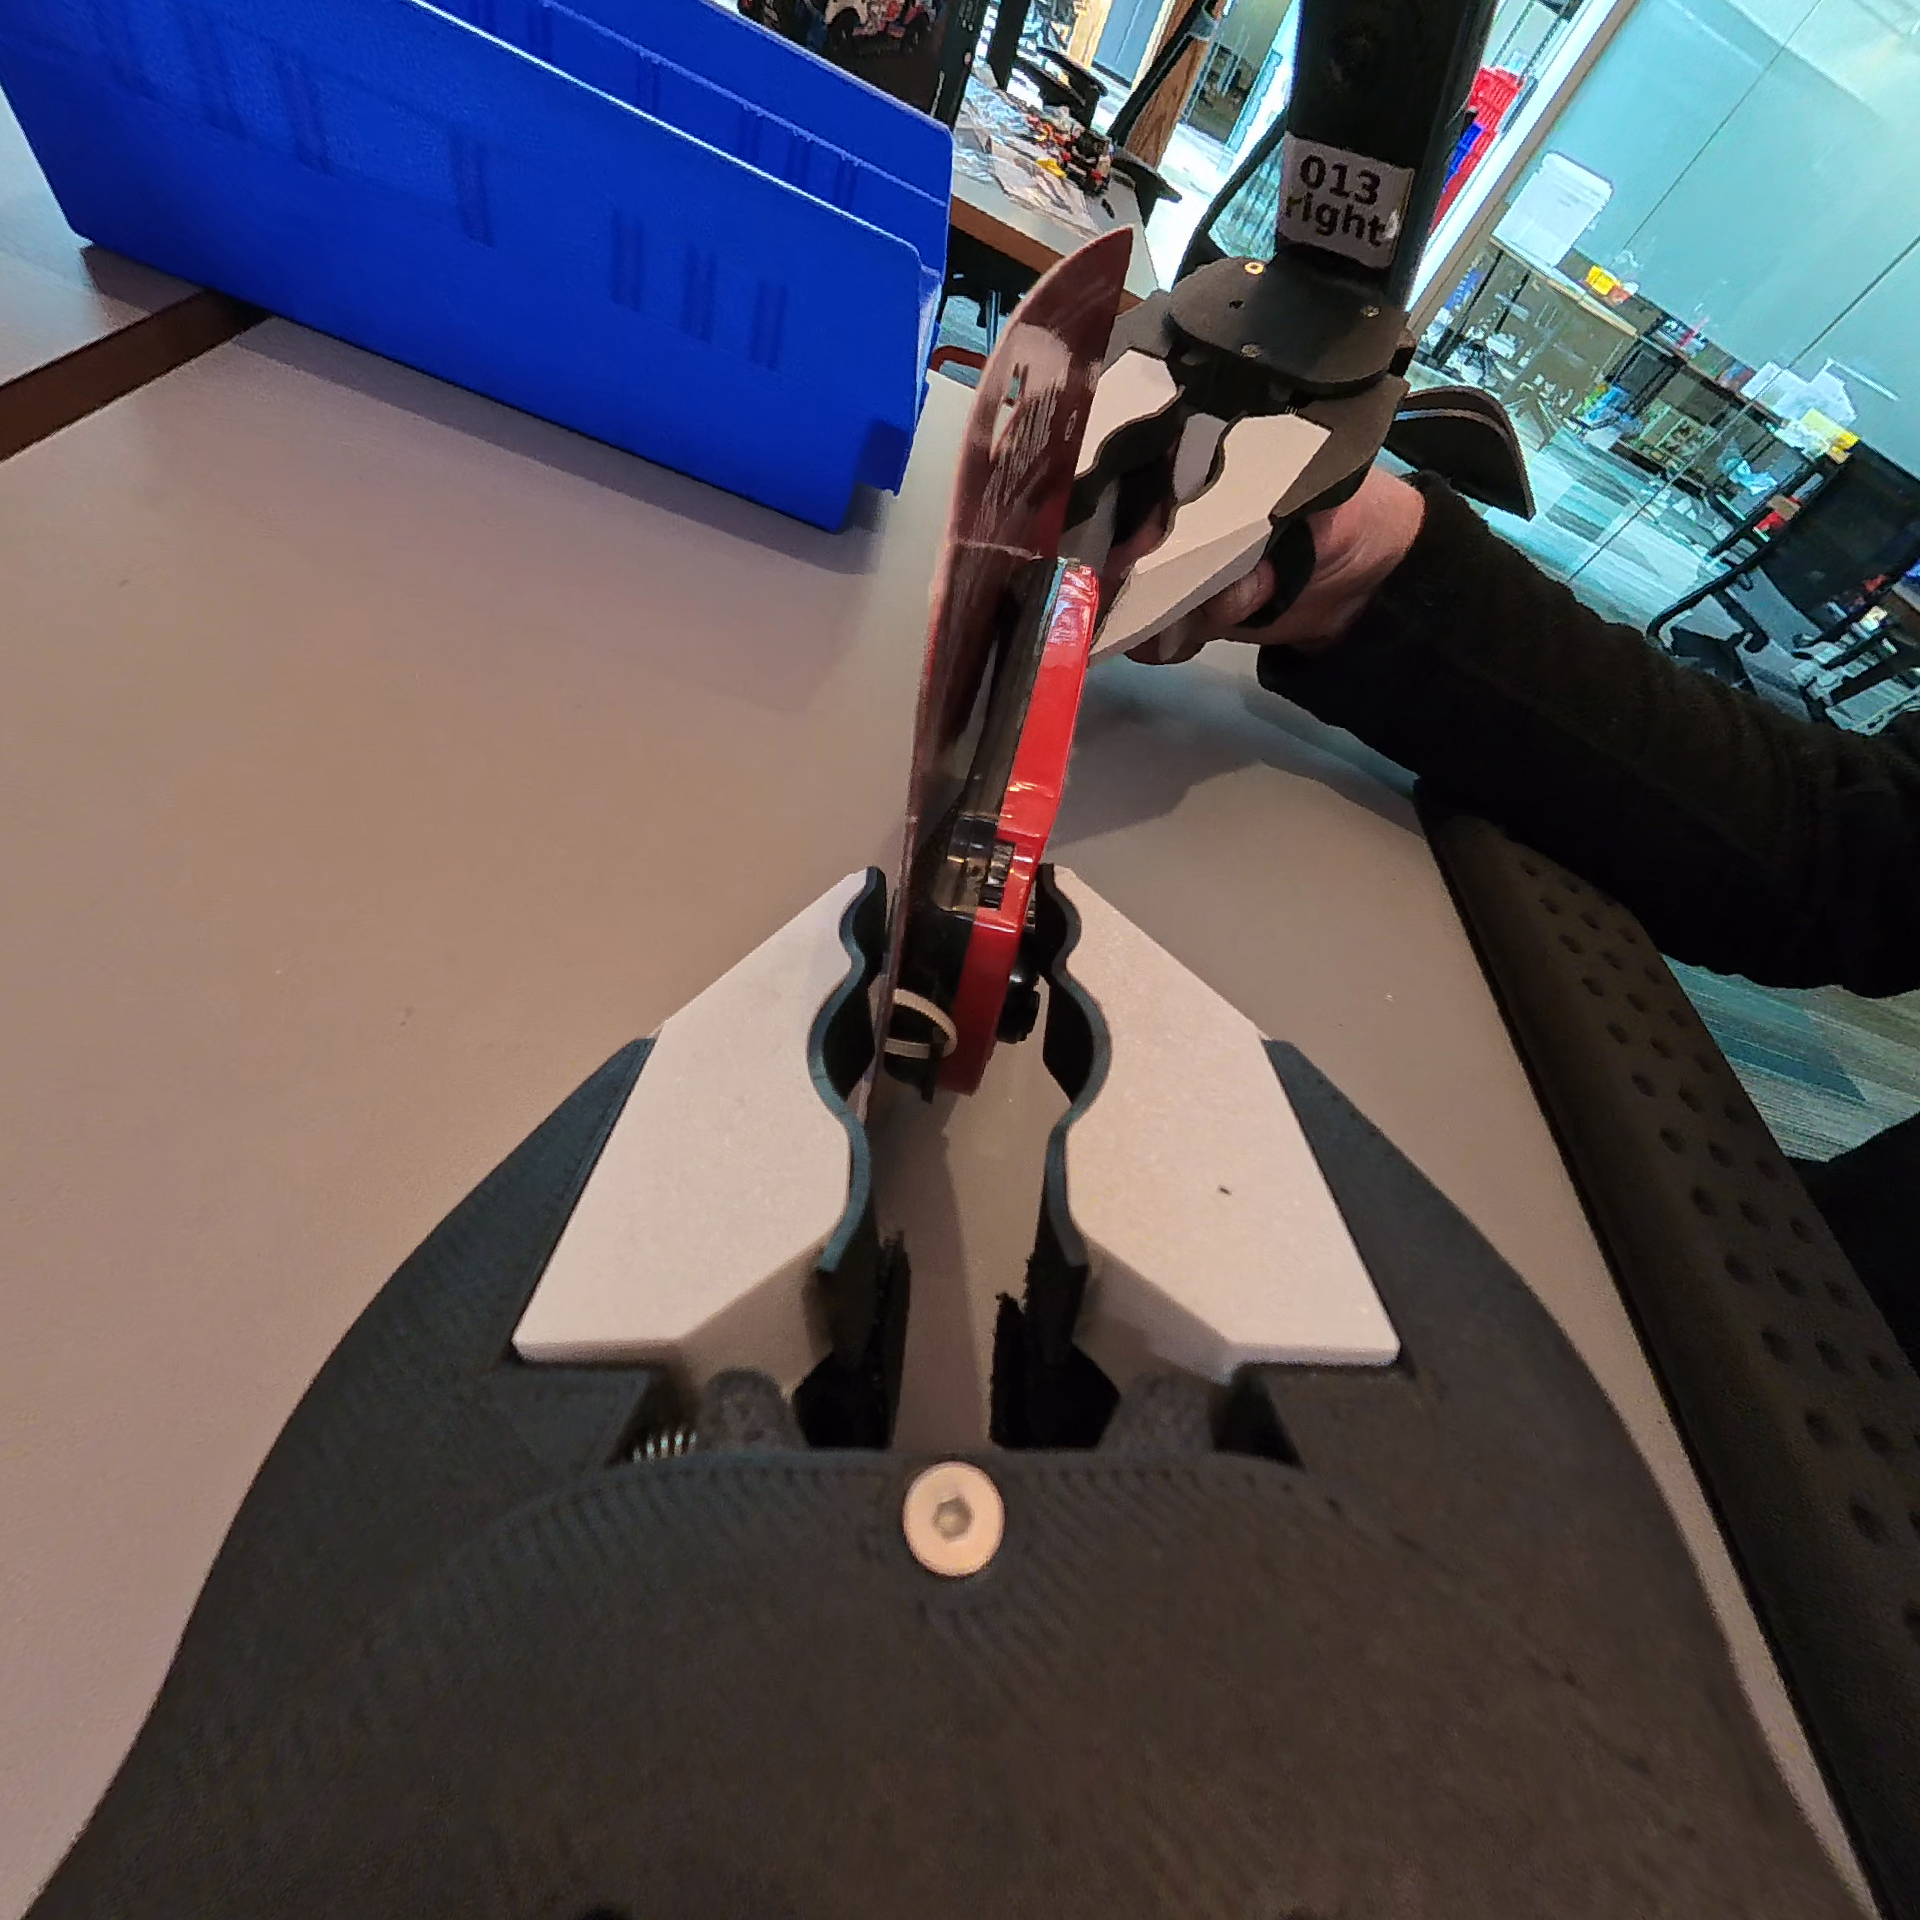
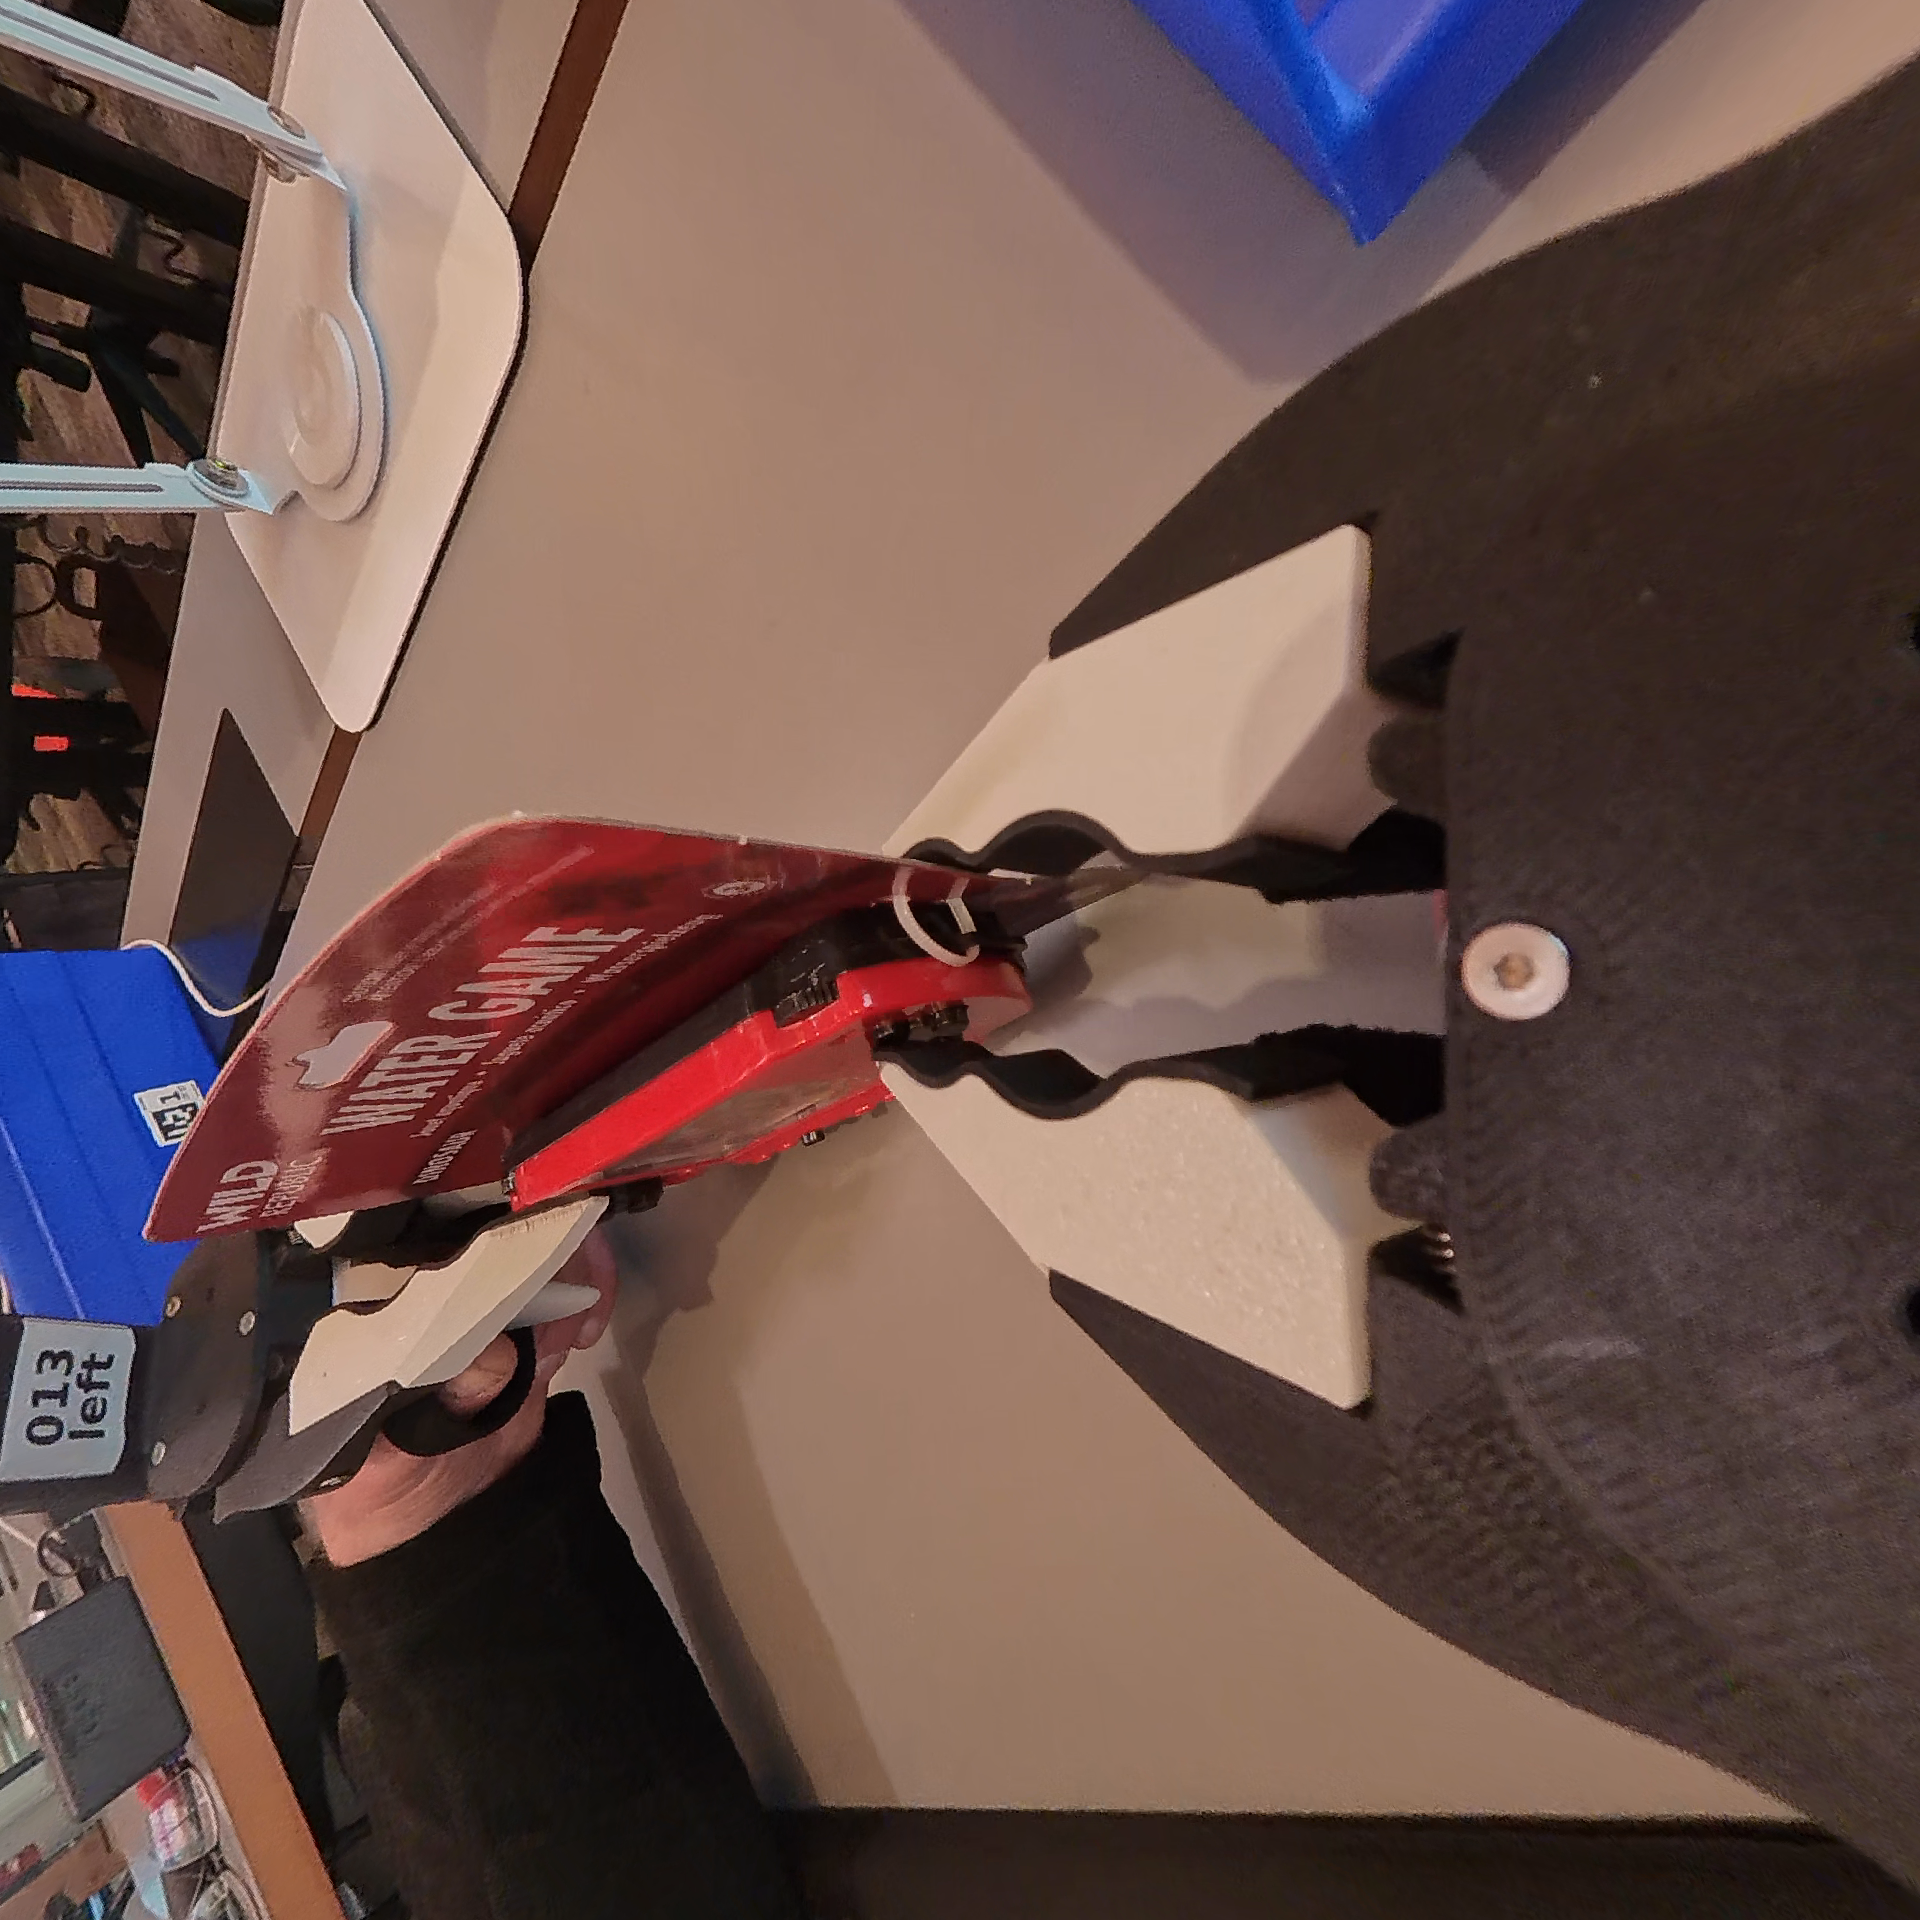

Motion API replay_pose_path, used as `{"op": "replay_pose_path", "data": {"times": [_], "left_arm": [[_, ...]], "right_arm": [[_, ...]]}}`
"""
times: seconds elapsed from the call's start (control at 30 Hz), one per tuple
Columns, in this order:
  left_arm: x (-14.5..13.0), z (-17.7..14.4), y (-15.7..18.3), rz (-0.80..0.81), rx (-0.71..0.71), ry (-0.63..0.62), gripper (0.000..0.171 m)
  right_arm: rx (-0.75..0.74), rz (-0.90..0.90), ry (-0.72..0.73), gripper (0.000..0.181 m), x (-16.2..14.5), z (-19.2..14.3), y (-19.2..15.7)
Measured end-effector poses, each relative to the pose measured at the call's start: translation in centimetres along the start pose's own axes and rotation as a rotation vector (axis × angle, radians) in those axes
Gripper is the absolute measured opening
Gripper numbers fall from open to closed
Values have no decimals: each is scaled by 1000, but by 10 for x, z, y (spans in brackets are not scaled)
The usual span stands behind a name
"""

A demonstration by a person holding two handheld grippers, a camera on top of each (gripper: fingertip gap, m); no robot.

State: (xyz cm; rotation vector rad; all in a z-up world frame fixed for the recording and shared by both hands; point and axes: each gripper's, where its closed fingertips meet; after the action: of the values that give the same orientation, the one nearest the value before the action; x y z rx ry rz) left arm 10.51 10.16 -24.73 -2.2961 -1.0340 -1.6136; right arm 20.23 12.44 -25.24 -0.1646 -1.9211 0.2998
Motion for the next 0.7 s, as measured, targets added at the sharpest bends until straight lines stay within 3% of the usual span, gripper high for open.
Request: {"op": "replay_pose_path", "data": {"times": [0.7], "left_arm": [[0,1,1,8,5,-8,26]], "right_arm": [[11,19,13,33,0,0,-1]]}}
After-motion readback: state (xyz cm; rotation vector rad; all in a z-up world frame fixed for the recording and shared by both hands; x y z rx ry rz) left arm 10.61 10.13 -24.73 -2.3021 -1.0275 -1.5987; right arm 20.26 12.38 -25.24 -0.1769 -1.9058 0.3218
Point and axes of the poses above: each gripper's, where its closed fingertips meet, z out along the fingers, x out of its top, y = z × x across the jaws, and after that the axes turned 15 degrees about x, right-handed
